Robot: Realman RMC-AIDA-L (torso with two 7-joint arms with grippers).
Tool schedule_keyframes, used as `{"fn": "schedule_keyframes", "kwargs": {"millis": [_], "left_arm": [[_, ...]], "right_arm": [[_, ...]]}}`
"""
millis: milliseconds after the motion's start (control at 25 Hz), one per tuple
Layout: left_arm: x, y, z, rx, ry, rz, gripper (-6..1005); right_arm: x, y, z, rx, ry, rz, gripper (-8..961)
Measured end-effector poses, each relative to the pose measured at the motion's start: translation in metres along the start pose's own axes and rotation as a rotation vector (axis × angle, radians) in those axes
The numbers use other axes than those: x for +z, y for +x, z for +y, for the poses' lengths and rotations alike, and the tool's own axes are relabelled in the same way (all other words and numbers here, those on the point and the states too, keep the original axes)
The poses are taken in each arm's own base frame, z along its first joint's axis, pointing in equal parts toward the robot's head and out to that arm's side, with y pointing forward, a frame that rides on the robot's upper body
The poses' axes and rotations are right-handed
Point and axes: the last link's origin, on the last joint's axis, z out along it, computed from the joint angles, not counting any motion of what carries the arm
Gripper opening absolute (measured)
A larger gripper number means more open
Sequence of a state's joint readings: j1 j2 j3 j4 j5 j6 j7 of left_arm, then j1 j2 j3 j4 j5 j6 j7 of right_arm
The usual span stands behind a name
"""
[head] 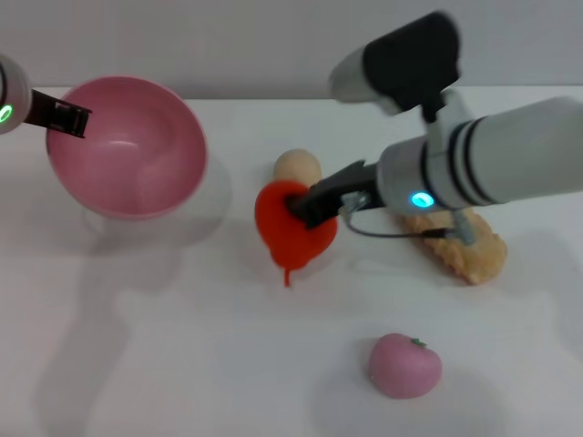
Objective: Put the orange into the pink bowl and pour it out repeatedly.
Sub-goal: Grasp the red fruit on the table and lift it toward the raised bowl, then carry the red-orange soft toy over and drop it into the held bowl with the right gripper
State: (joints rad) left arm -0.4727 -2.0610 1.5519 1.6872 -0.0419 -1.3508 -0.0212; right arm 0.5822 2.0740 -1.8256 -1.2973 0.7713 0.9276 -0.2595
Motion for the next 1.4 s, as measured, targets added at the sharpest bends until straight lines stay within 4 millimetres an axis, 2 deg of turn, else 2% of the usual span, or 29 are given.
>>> {"fn": "schedule_keyframes", "kwargs": {"millis": [240, 400, 560, 600, 640, 720, 920, 1160, 1400], "left_arm": [[0.0, 0.003, 0.01, 0.029, -0.015, 0.004, 42], [0.001, 0.005, 0.024, 0.058, -0.051, 0.007, 42], [0.001, 0.008, 0.041, 0.088, -0.107, 0.017, 42], [0.001, 0.01, 0.053, 0.11, -0.137, 0.023, 42], [0.001, 0.01, 0.053, 0.11, -0.137, 0.023, 42], [0.001, 0.013, 0.066, 0.138, -0.164, 0.028, 42], [-0.001, 0.019, 0.085, 0.182, -0.205, 0.044, 42], [-0.002, 0.023, 0.085, 0.182, -0.208, 0.052, 42], [-0.002, 0.024, 0.084, 0.188, -0.205, 0.058, 42]], "right_arm": [[-0.055, -0.018, 0.002, -0.043, 0.086, -0.097, 85], [-0.091, -0.028, 0.003, -0.067, 0.141, -0.165, 69], [-0.114, -0.036, 0.009, -0.096, 0.168, -0.22, 50], [-0.117, -0.037, 0.01, -0.101, 0.17, -0.23, 45], [-0.118, -0.039, 0.011, -0.106, 0.169, -0.237, 45], [-0.118, -0.041, 0.014, -0.114, 0.164, -0.241, 46], [-0.107, -0.04, 0.019, -0.122, 0.138, -0.226, 45], [-0.099, -0.039, 0.02, -0.117, 0.125, -0.213, 46], [-0.094, -0.04, 0.018, -0.112, 0.129, -0.222, 124]]}}
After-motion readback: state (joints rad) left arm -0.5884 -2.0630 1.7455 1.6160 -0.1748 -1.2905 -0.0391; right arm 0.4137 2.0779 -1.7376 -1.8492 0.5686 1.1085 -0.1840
